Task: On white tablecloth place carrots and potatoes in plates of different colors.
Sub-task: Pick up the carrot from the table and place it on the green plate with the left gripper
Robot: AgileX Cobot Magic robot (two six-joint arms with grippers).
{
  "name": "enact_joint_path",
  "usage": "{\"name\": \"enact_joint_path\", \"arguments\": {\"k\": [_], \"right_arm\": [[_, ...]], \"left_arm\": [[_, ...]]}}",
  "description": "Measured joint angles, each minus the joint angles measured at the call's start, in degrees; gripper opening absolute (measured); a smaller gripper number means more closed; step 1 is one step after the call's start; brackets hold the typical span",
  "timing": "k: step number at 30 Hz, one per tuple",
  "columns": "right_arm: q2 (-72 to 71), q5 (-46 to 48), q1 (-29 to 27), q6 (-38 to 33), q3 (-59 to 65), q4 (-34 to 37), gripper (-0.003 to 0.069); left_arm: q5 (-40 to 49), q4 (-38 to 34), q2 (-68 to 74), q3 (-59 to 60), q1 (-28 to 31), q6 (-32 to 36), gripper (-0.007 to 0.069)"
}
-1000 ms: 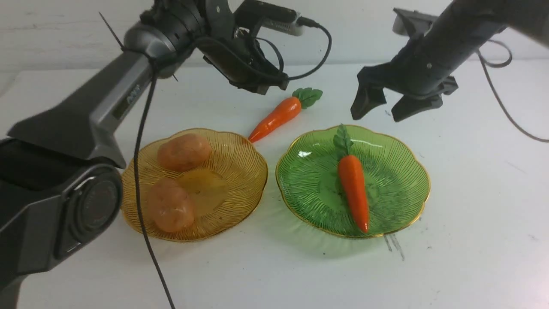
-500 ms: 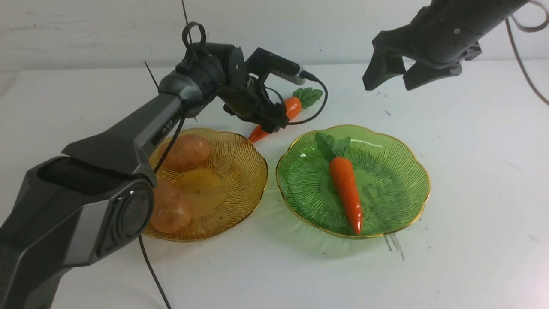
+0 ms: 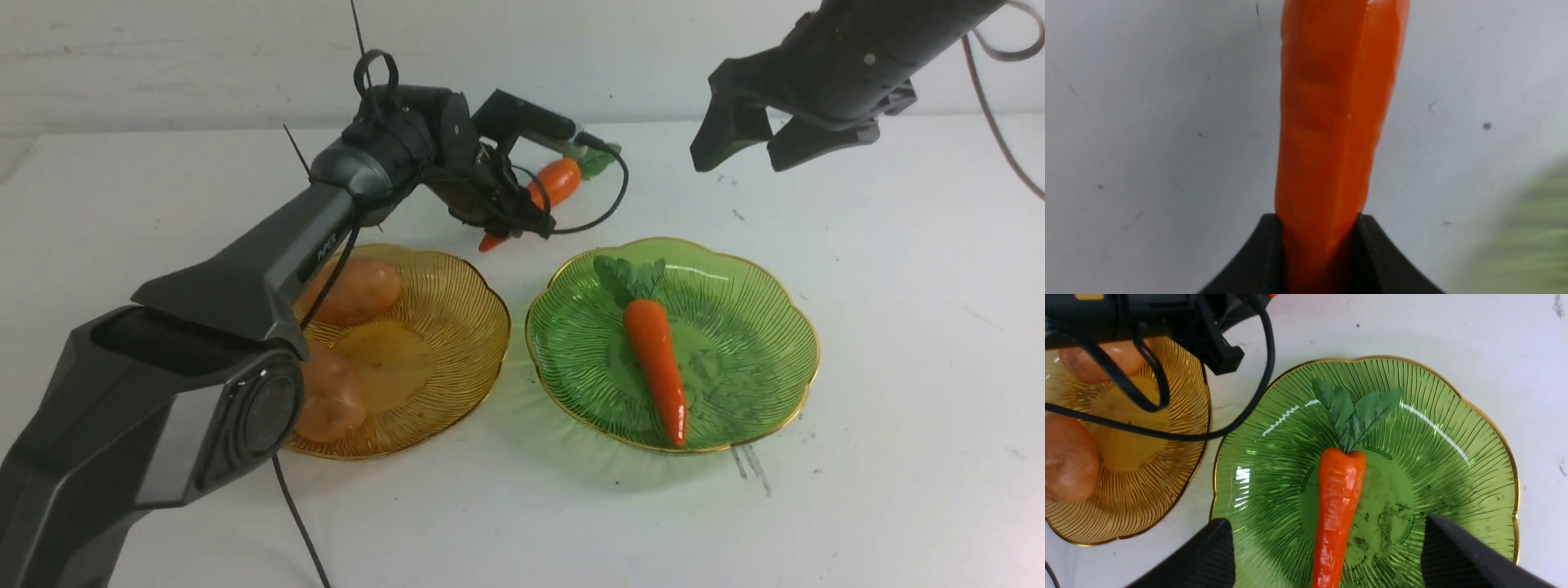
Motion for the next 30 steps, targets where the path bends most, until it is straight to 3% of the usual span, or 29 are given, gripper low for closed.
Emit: {"name": "enact_joint_path", "arguments": {"k": [5,9,15,19,23,26,30], "right_arm": [[-2.7,0.1,0.0,0.1,0.1,-3.1,0.0559],[-9.1,0.2,0.0,0.8,0.1,-7.8,0.0556],[-16.8,0.6,0.0,3.1,0.3,-11.7,0.0501],[-25.1,0.7,0.0,3.7,5.6,-13.9,0.036],[-34.5,1.1,0.0,4.5,15.2,-16.1,0.0165],[-40.6,1.5,0.0,4.7,22.6,-16.1,0.0025],[-44.1,1.6,0.0,4.7,28.1,-16.1,-0.0013]], "left_arm": [[6.7,-0.9,-3.7,-5.6,0.0,-3.5,0.0165],[20.0,-3.1,-10.2,-12.0,0.0,-6.1,0.0165],[23.1,-4.0,-15.4,-13.1,-1.2,-7.9,0.0165],[23.3,-3.8,-20.8,-4.6,-4.4,-12.2,0.0164],[23.3,-1.6,-29.1,14.8,-10.7,-16.1,0.0161],[23.3,-0.5,-30.0,22.5,-13.9,-22.4,0.0161],[23.2,1.3,-26.5,24.7,-16.0,-29.8,0.0161]]}}
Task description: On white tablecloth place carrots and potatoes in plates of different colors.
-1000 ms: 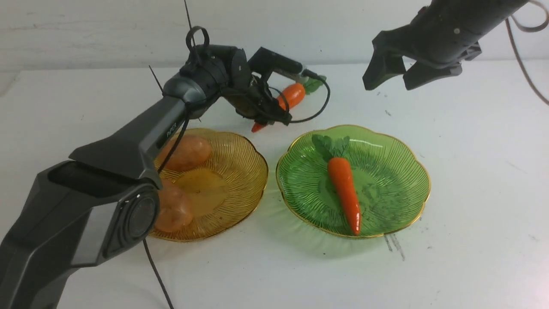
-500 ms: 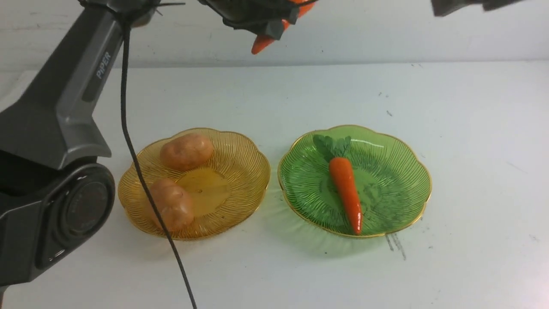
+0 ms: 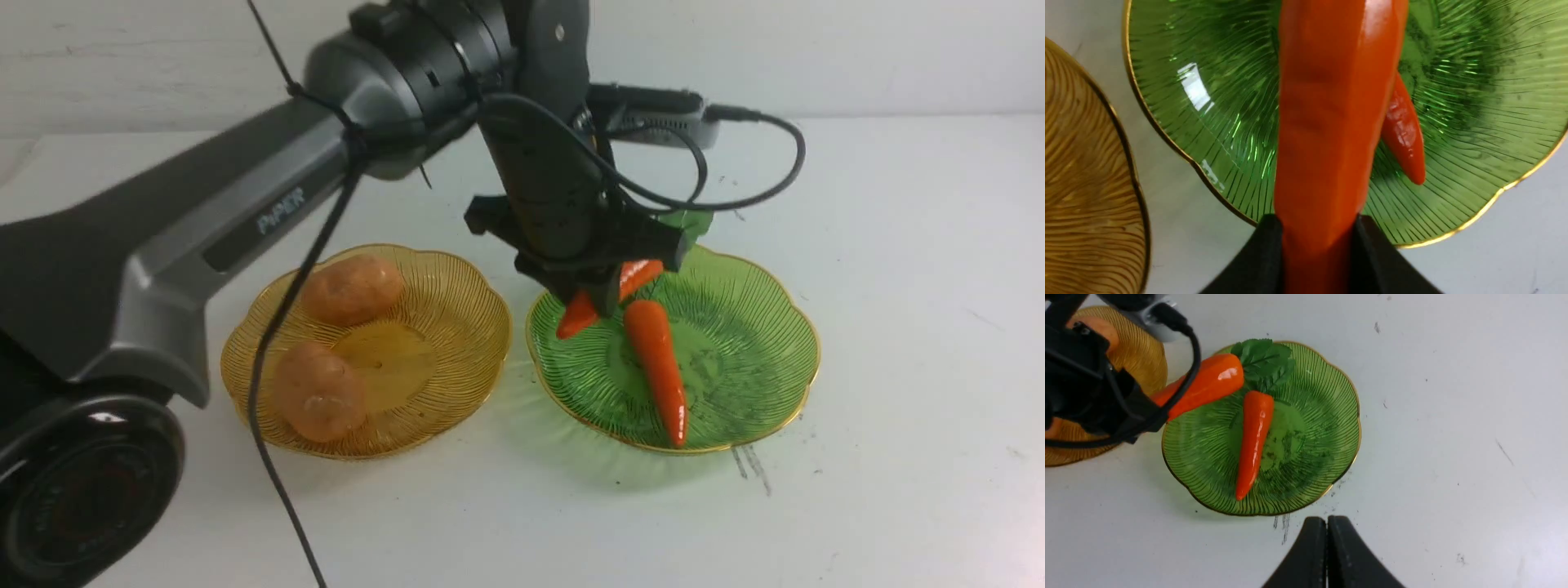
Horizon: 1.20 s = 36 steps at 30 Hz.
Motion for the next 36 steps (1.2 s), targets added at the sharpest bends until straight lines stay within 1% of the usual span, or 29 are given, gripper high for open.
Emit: {"name": "enact_joint_path", "arguments": {"k": [3,6,7,8,11,13,14,16,18,19,21,22,26,27,30,36], "right_arm": [[-0.2,-0.1,0.0,0.0,0.9,0.0,-0.0015],[-0.2,-0.1,0.0,0.0,0.9,0.1,-0.0015],[-0.2,-0.1,0.0,0.0,0.9,0.1,-0.0015],[-0.2,-0.1,0.0,0.0,0.9,0.1,-0.0015],[-0.2,-0.1,0.0,0.0,0.9,0.5,-0.0015],[-0.2,-0.1,0.0,-0.1,0.9,0.9,-0.0015],[-0.3,-0.1,0.0,-0.3,0.9,1.0,-0.0015],[-0.8,-0.1,0.0,-0.5,0.9,1.1,-0.0015],[-2.5,-0.1,0.0,-1.0,0.9,1.2,-0.0015],[-3.5,-0.1,0.0,-1.0,0.9,1.2,-0.0015],[-7.1,-0.1,0.0,-1.4,0.9,1.2,-0.0015],[-8.9,-0.1,0.0,-1.5,0.9,1.1,-0.0015],[-17.4,0.1,0.0,-1.5,0.9,0.8,-0.0015],[-19.3,0.1,0.0,-1.5,0.9,0.6,-0.0015],[-23.0,0.3,0.0,-1.4,0.9,0.7,-0.0015],[-23.6,0.4,0.0,-0.5,0.9,0.5,-0.0015]], "left_arm": [[-0.3,0.1,3.6,0.0,-0.2,-1.6,0.0173],[-0.9,-0.4,5.1,0.0,-0.2,-1.8,0.0218],[-1.2,-0.8,5.5,0.0,-0.2,-1.8,0.0254],[-1.3,-1.1,5.7,0.0,-0.2,-1.8,0.0307],[-1.3,-1.2,5.7,0.0,-0.2,-1.8,0.0515],[-1.2,-1.2,5.7,-0.3,-0.2,-1.8,0.0608],[-1.2,-1.2,5.7,-0.9,-0.2,-1.7,0.0641],[-1.1,-1.2,5.7,-3.5,-0.2,-0.7,0.0676],[-1.1,-1.2,5.4,-6.6,-0.2,0.1,0.0676],[-1.1,-1.2,4.9,-7.7,-0.2,0.2,0.0652],[-1.1,-1.2,3.1,-8.9,-0.2,0.4,0.0564],[-1.1,-1.2,1.5,-9.2,-0.2,0.8,0.0482],[-0.2,1.3,-5.5,-9.6,-0.2,2.3,0.0089],[-0.1,1.9,-7.6,-9.8,-0.2,2.0,0.0027],[-0.1,2.8,-8.4,-9.0,-0.2,1.1,0.0],[-0.2,3.5,-6.8,4.4,-0.2,1.7,-0.0003]]}}
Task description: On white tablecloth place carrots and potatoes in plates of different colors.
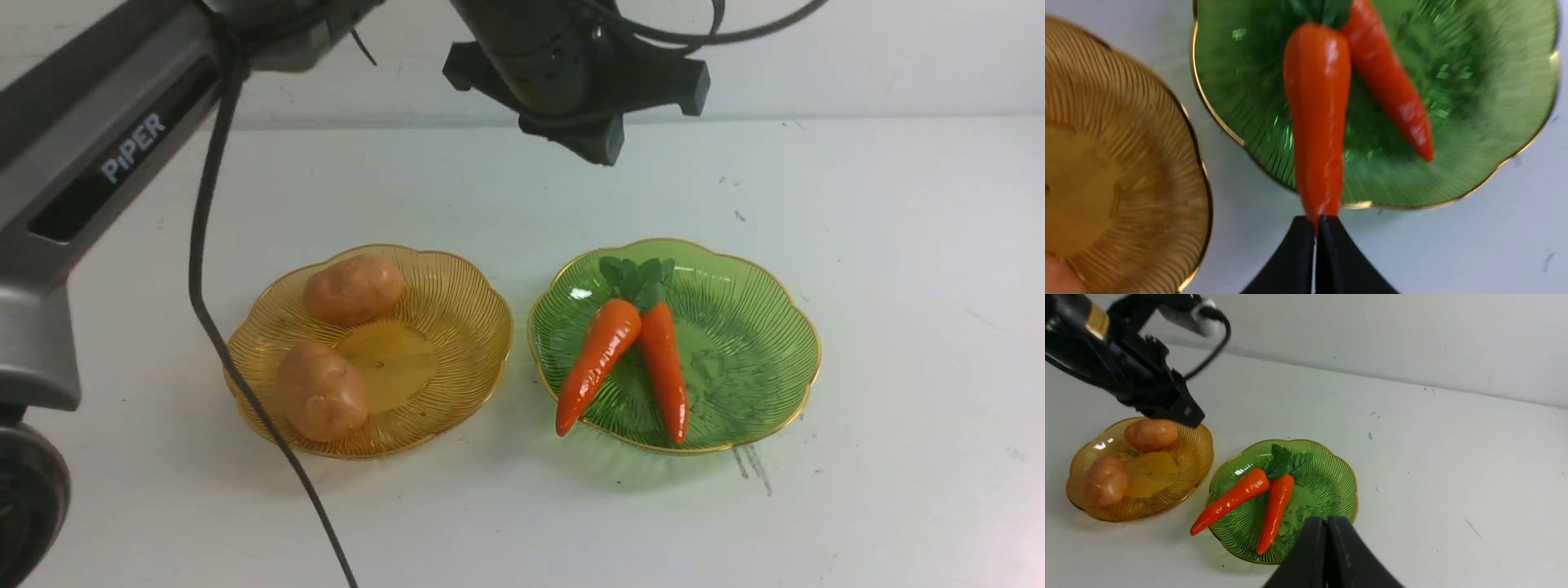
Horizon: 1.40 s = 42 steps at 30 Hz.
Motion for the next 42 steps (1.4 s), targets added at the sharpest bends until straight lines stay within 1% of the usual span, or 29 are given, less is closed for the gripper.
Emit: {"name": "enact_joint_path", "arguments": {"k": [2,8,16,18,22,24,28,32,37,40,42], "right_arm": [[0.0,0.0,0.0,0.2,0.0,-0.7,-0.0015],[0.0,0.0,0.0,0.2,0.0,-2.3,-0.0015],[0.0,0.1,0.0,0.2,0.0,-3.2,-0.0015],[0.0,0.1,0.0,0.2,0.0,-3.2,-0.0015],[0.0,0.1,0.0,0.2,0.0,-3.8,-0.0015],[0.0,0.1,0.0,0.2,0.0,-4.5,-0.0015],[0.0,0.1,0.0,0.2,0.0,-4.9,-0.0015],[0.0,0.1,0.0,0.2,0.0,-4.9,-0.0015],[0.0,0.1,0.0,0.2,0.0,-5.2,-0.0015],[-0.1,0.1,0.0,1.5,0.1,-9.0,-0.0015],[-0.8,0.1,0.0,2.8,0.3,-10.1,-0.0015]], "left_arm": [[0.0,0.1,0.4,4.4,0.0,1.0,-0.0003],[-0.1,1.0,0.5,12.1,0.0,2.1,-0.0003],[-1.1,1.1,5.4,13.8,0.0,2.5,-0.0003],[-1.4,0.6,6.7,13.8,0.0,2.5,-0.0003],[-2.9,-3.2,8.1,13.6,0.0,3.5,-0.0003],[-4.7,-6.6,8.3,11.9,0.0,4.3,-0.0003],[-7.9,-9.8,8.3,8.2,0.0,5.7,-0.0003],[-7.5,-10.2,8.3,6.5,0.0,5.9,-0.0003],[-2.4,-9.7,8.4,2.5,0.0,6.4,-0.0003],[-1.4,-8.2,6.4,0.5,0.0,7.2,-0.0003],[-1.4,-7.5,4.7,0.2,0.0,7.3,-0.0003]]}}
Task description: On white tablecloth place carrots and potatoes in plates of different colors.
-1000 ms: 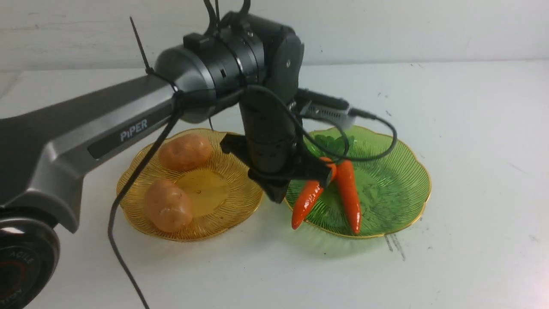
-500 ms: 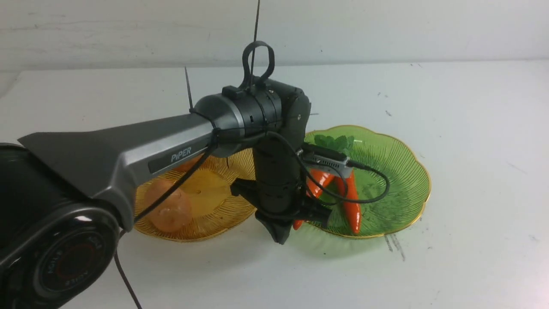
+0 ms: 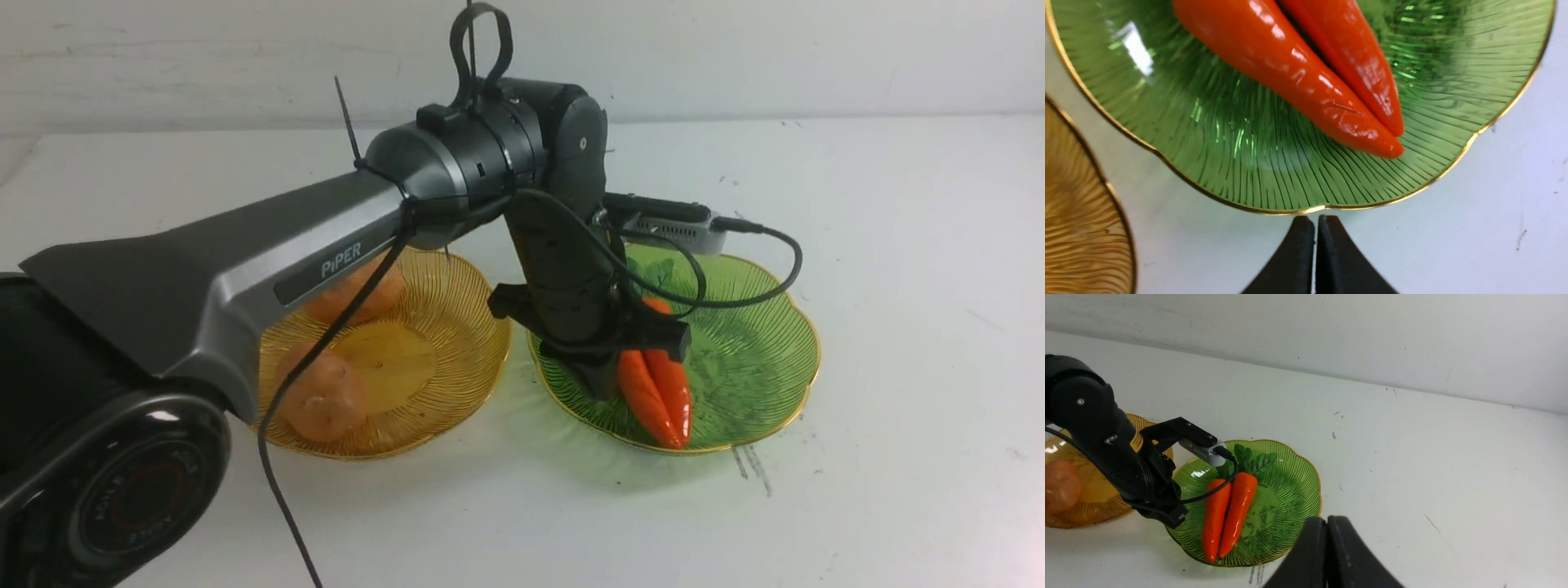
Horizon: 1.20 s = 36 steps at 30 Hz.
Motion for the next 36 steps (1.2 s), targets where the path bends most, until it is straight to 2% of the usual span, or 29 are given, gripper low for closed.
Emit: {"name": "enact_joint_path", "arguments": {"k": [9,14,19,23,26,31,36], "right_arm": [[-13.1,-2.1,0.0,6.3,7.7,-0.5,-0.0015],[-23.5,-13.4,0.0,8.0,16.3,-0.3,-0.0015],[-32.7,-28.1,0.0,8.2,28.9,1.3,-0.0015],[-39.4,-42.8,0.0,8.2,43.4,5.2,-0.0015],[-40.4,-49.0,0.0,8.2,48.3,6.1,-0.0015],[-40.4,-53.8,0.0,8.2,53.0,6.6,-0.0015],[-40.4,-54.1,0.0,8.2,53.2,6.6,-0.0015]], "left_arm": [[0.5,5.4,-15.2,0.0,-1.8,0.7,-0.0003],[0.7,8.8,-25.0,3.9,-5.0,0.5,-0.0003],[-0.6,12.3,-38.0,16.7,-9.1,-2.1,-0.0003],[-8.3,15.2,-54.6,34.9,-11.1,-6.6,-0.0003],[-12.8,16.6,-64.4,47.1,-11.1,-9.0,-0.0003],[-24.9,21.4,-87.3,70.6,-11.1,-16.3,-0.0003],[-30.6,27.0,-104.2,83.4,-11.1,-23.1,-0.0003]]}}
